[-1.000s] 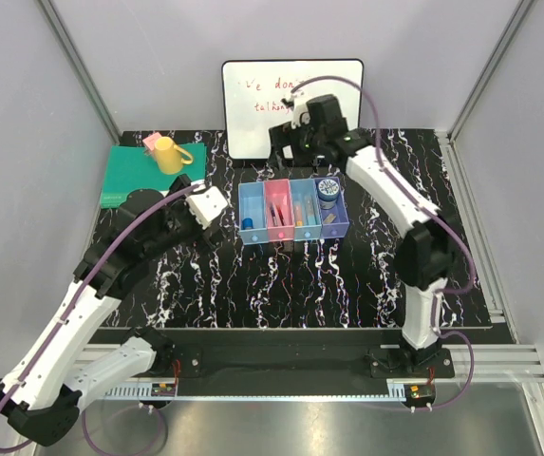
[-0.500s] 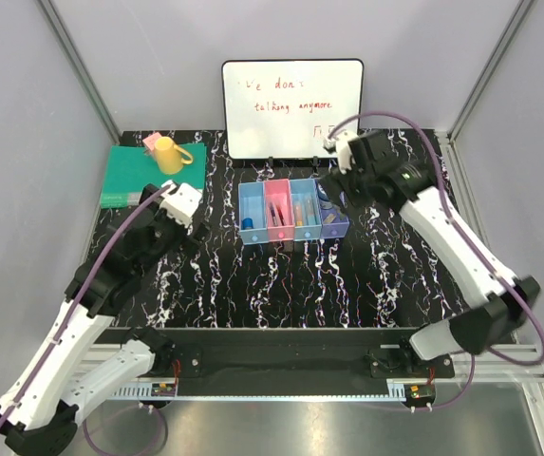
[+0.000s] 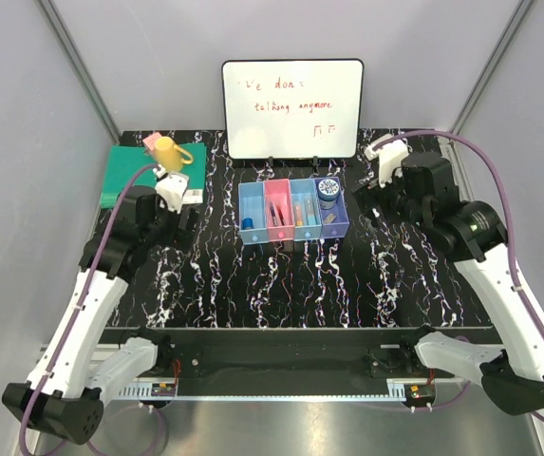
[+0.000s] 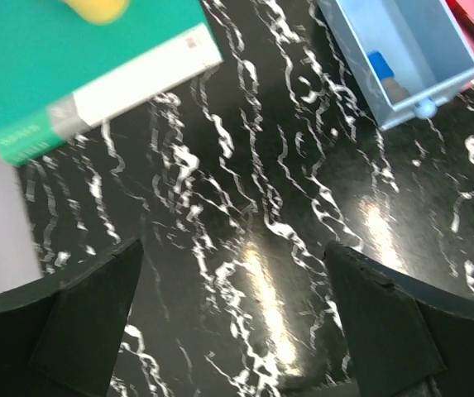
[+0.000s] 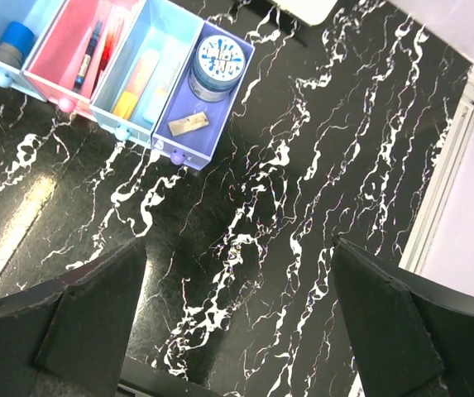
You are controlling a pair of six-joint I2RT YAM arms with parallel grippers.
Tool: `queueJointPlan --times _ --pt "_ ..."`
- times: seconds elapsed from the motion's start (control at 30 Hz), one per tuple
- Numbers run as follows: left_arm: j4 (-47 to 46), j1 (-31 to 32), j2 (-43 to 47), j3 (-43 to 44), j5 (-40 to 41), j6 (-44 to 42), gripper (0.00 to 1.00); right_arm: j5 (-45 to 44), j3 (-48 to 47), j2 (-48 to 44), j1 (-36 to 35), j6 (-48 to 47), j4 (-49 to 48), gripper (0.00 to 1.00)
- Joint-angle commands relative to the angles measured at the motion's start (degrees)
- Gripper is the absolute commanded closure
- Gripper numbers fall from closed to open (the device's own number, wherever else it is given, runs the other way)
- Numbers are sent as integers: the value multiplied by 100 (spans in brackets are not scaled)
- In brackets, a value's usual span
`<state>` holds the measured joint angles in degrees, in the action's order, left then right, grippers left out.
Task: Sort the stationery into containers
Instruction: Reset both arms
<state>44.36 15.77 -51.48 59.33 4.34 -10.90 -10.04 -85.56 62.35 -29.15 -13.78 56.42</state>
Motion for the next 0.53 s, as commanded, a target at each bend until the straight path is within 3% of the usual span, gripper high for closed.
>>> queueJointPlan --times 0.0,0.13,0.5 --pt "161 -267 68 386 -899 307 1 -24 4 32 -21 -98 -79 0" --pt "266 -872 -10 474 -1855 448 1 55 109 -38 -30 -55 -140 0" --pt "293 -1058 -46 589 -1963 518 1 37 241 -135 -21 -46 -184 0"
